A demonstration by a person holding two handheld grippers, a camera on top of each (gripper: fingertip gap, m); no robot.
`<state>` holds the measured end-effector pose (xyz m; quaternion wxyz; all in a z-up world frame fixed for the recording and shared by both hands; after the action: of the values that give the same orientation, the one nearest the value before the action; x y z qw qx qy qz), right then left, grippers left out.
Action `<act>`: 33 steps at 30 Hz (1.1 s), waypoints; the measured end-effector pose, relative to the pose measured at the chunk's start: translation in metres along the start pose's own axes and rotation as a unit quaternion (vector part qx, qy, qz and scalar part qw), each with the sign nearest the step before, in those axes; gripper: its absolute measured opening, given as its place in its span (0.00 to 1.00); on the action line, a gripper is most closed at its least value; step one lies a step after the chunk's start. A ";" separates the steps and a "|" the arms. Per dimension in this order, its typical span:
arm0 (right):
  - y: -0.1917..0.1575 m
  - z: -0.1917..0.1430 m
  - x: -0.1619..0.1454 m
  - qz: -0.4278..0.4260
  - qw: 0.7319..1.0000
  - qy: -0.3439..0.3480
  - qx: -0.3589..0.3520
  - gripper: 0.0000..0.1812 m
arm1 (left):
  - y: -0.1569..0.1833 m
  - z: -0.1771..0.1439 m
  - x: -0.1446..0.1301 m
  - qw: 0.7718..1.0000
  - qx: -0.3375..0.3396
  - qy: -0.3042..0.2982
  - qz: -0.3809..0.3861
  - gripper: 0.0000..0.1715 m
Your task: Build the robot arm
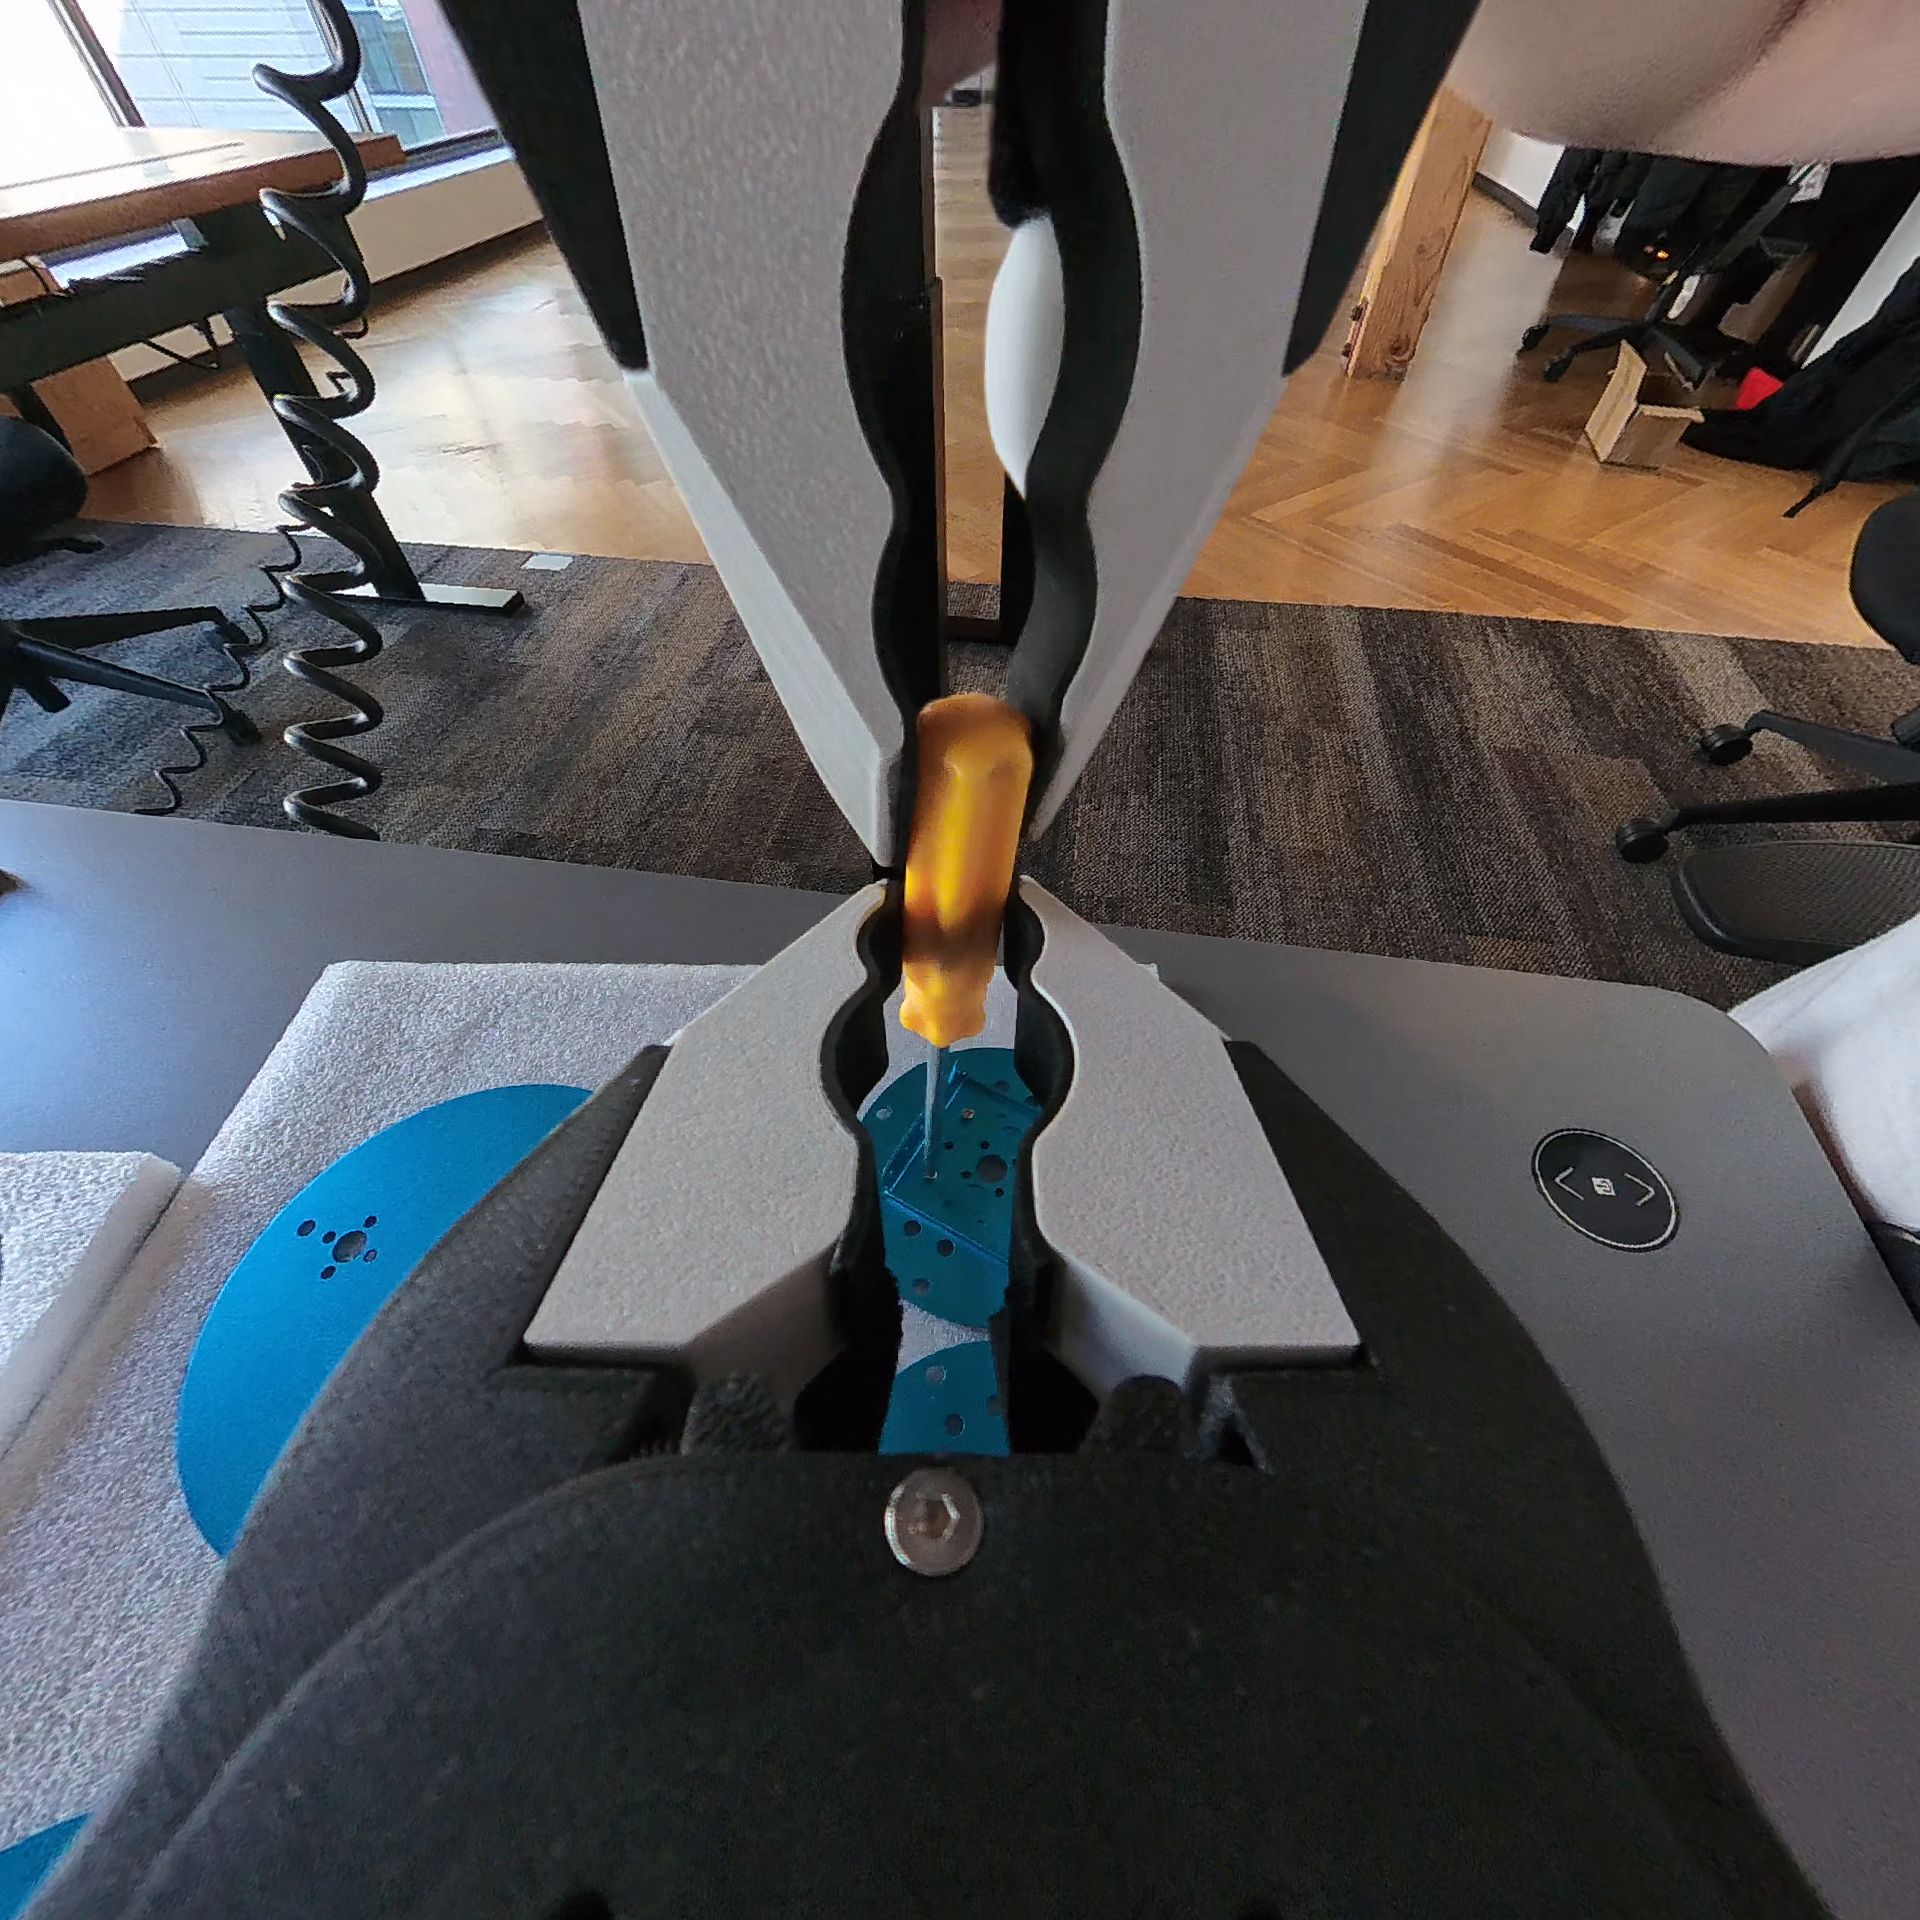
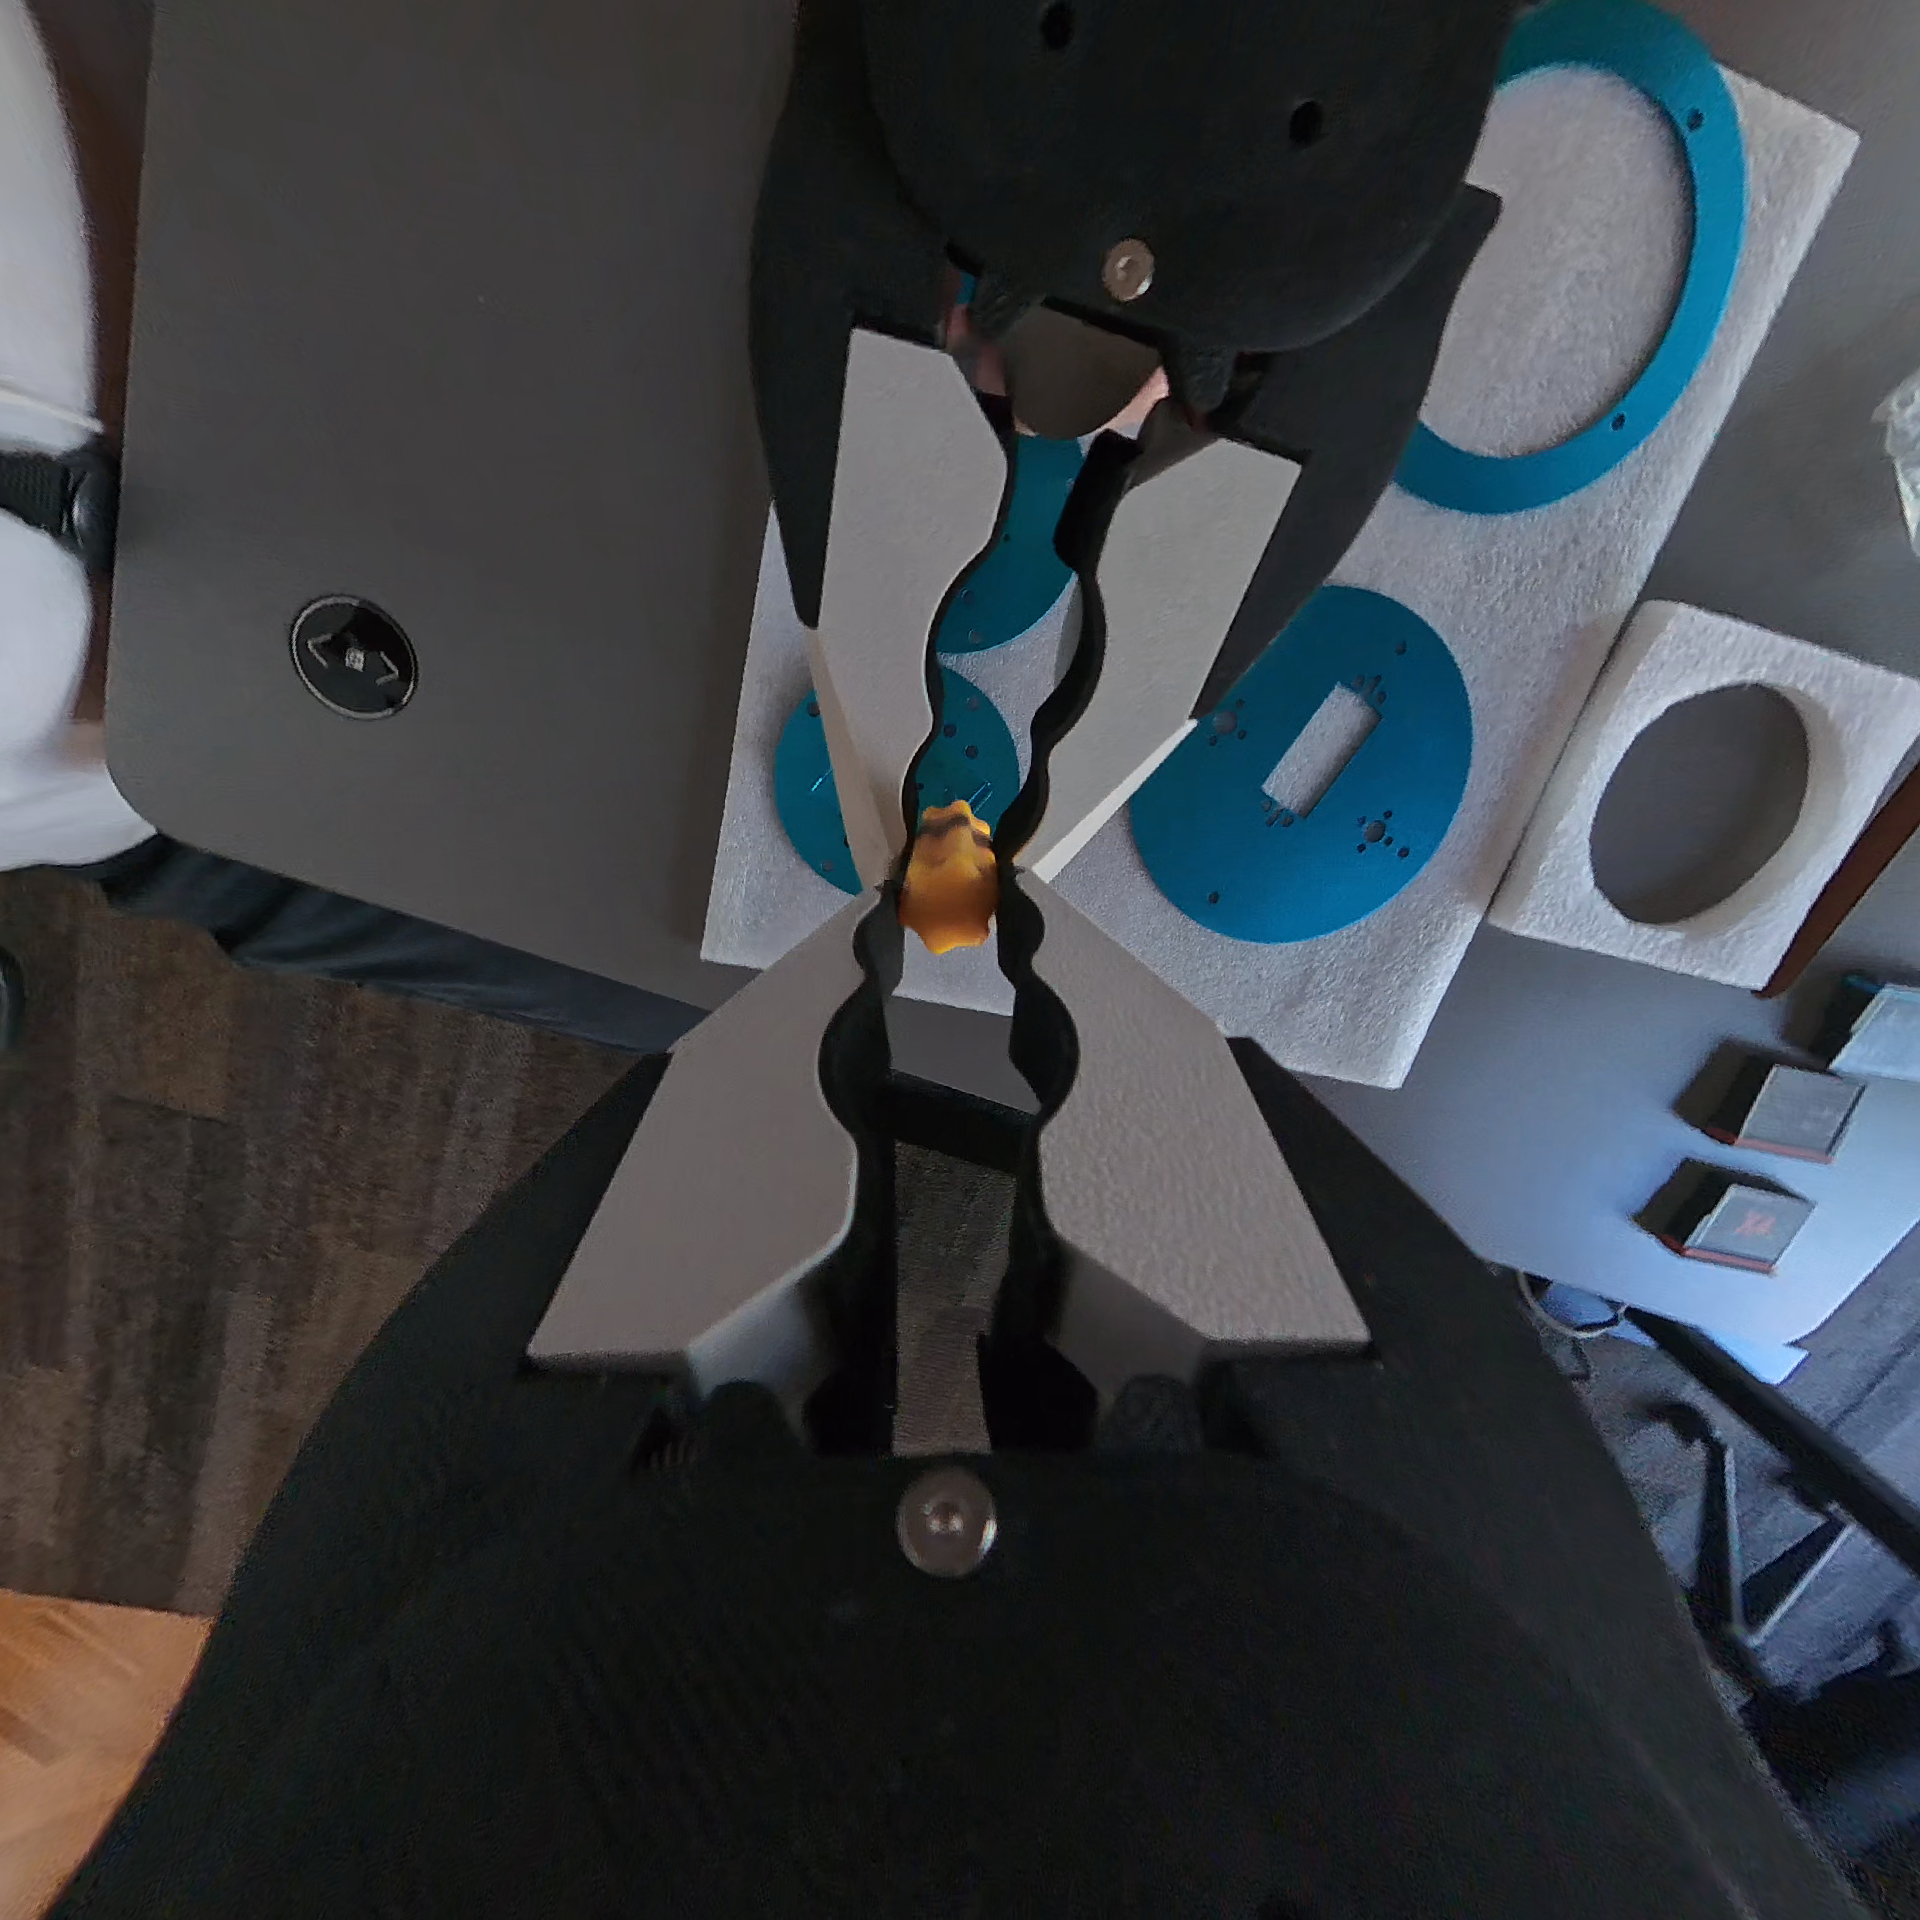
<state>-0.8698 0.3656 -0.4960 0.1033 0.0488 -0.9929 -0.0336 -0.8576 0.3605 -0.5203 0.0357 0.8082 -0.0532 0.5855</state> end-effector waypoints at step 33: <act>-0.002 -0.008 0.005 0.075 0.995 -0.064 -0.019 0.09 | 0.002 0.006 0.001 1.000 0.010 0.000 0.029 0.10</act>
<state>-0.8724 0.3629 -0.4871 0.0430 -0.0304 -0.9975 -0.0472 -0.8518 0.3579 -0.5217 0.0105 0.8066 -0.0712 0.5867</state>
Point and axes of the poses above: each gripper's, where its closed fingertips meet, z out along the fingers, x out of its top, y = z × x across the jaws, the point moved 1 cm from there along -z, back along the fingers, and after that the axes turned 1 degree about -y, right-handed, at the moved point
